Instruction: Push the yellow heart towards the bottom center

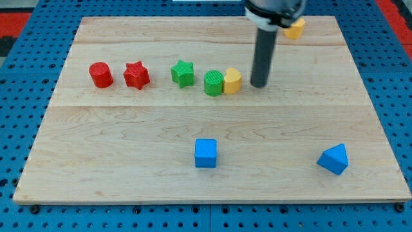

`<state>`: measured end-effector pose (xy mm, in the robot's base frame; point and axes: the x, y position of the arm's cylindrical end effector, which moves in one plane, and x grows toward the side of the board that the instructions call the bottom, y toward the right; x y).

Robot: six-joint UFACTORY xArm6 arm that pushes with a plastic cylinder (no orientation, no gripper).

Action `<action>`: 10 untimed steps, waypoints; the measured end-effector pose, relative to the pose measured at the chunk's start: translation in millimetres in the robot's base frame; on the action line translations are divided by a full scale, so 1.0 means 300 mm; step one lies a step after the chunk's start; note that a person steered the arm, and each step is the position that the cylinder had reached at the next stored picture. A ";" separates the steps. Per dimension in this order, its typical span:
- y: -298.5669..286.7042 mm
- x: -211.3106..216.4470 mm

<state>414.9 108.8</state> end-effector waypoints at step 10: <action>-0.009 0.249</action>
<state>489.6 106.1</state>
